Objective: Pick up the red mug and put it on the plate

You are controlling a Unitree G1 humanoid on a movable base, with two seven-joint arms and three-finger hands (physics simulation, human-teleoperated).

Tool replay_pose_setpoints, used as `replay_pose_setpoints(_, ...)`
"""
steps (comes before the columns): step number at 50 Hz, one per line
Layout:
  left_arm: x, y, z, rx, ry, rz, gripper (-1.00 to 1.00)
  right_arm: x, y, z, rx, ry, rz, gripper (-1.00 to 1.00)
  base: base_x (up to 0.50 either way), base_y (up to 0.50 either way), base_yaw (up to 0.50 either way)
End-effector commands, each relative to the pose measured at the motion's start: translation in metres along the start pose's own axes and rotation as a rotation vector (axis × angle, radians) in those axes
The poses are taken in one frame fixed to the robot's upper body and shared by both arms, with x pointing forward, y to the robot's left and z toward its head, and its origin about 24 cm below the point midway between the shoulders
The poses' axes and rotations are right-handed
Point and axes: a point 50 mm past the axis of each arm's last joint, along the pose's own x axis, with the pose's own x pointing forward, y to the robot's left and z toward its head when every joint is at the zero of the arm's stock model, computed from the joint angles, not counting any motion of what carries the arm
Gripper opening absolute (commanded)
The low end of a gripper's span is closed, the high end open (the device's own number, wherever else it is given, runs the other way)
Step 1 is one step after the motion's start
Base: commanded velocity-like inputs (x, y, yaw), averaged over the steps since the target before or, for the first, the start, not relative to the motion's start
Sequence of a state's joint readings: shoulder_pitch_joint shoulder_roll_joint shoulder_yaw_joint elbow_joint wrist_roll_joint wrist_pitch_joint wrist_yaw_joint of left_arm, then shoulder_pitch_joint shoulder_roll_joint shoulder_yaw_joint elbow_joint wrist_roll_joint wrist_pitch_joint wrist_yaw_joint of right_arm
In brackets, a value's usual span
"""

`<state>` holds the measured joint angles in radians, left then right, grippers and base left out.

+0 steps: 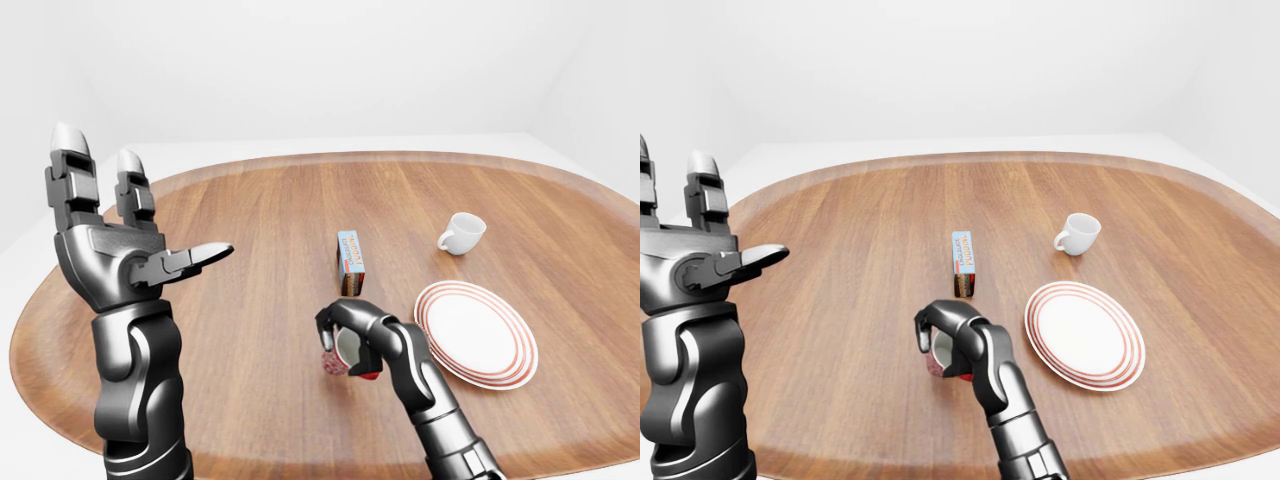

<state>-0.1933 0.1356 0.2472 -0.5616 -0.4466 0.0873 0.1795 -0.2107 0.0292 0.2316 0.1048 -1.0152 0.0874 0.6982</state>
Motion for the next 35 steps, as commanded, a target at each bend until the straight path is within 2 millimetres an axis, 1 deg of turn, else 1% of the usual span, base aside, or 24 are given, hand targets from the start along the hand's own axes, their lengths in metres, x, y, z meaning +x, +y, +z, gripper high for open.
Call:
replay_pose_setpoints(1,-0.001,0.001,-0.001,-0.001,0.004,0.002,0.94,-0.028,-0.041,0.025,-0.055,-0.095,-0.218,-1.0,0.0,0.0,0.0)
replay_pose_setpoints(2,-0.001,0.001,-0.002,0.001,0.008,0.004,0.95,-0.031,-0.044,0.028,-0.057,-0.109,-0.236,-1.0,0.0,0.0,0.0)
replay_pose_setpoints(4,-0.001,0.001,-0.003,0.002,0.013,0.004,0.95,-0.043,-0.056,0.037,-0.083,-0.14,-0.309,-1.0,0.0,0.0,0.0)
replay_pose_setpoints(6,0.0,0.001,-0.002,0.0,0.009,0.006,0.94,-0.05,-0.062,0.043,-0.099,-0.162,-0.349,-1.0,0.0,0.0,0.0)
replay_pose_setpoints(7,0.0,0.001,-0.001,-0.001,0.005,0.006,0.95,-0.059,-0.067,0.049,-0.111,-0.185,-0.395,-1.0,0.0,0.0,0.0)
replay_pose_setpoints(11,0.001,0.003,-0.001,0.002,0.004,0.013,0.95,-0.07,-0.072,0.051,-0.134,-0.191,-0.446,-1.0,0.0,0.0,0.0)
replay_pose_setpoints(14,0.002,0.004,-0.001,0.005,0.006,0.013,0.95,-0.072,-0.07,0.048,-0.133,-0.184,-0.445,-1.0,0.0,0.0,0.0)
replay_pose_setpoints(18,0.004,0.003,0.0,0.001,-0.001,0.012,0.94,-0.077,-0.072,0.044,-0.139,-0.17,-0.462,-1.0,0.0,0.0,0.0)
replay_pose_setpoints(22,0.004,0.003,0.0,-0.003,-0.002,0.011,0.95,-0.086,-0.075,0.043,-0.155,-0.16,-0.498,-1.0,0.0,0.0,0.0)
replay_pose_setpoints(35,0.005,0.003,0.0,-0.001,-0.003,0.011,0.95,-0.114,-0.071,0.016,-0.161,-0.047,-0.553,-1.0,0.0,0.0,0.0)
